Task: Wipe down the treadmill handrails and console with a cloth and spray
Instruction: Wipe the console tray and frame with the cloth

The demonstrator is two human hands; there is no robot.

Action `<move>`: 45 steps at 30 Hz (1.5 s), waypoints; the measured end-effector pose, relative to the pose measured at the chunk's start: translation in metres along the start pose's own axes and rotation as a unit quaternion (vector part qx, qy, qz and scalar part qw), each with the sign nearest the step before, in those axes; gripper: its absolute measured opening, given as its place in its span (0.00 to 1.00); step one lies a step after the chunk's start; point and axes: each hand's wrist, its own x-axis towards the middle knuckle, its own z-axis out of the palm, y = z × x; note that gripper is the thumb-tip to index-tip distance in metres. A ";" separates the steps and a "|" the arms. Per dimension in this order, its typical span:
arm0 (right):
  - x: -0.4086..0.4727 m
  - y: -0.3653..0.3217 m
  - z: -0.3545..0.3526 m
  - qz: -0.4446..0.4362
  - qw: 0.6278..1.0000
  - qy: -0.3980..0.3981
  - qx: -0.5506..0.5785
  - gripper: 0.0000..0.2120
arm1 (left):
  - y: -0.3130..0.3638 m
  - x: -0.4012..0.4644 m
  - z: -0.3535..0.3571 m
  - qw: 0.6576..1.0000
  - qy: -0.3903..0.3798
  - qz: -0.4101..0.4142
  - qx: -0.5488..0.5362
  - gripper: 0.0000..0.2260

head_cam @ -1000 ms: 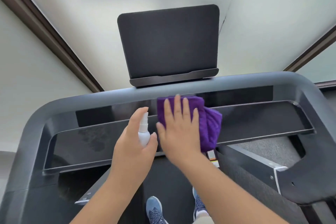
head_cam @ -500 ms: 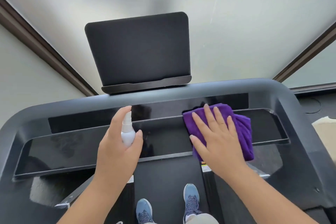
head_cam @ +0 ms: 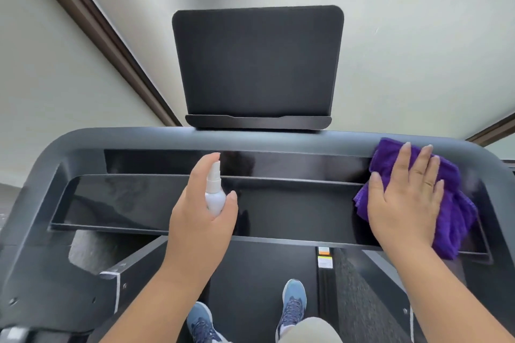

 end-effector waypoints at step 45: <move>-0.008 0.027 -0.015 0.081 0.996 0.020 -0.012 0.39 | -0.017 -0.013 -0.038 0.999 0.001 0.001 0.049 0.29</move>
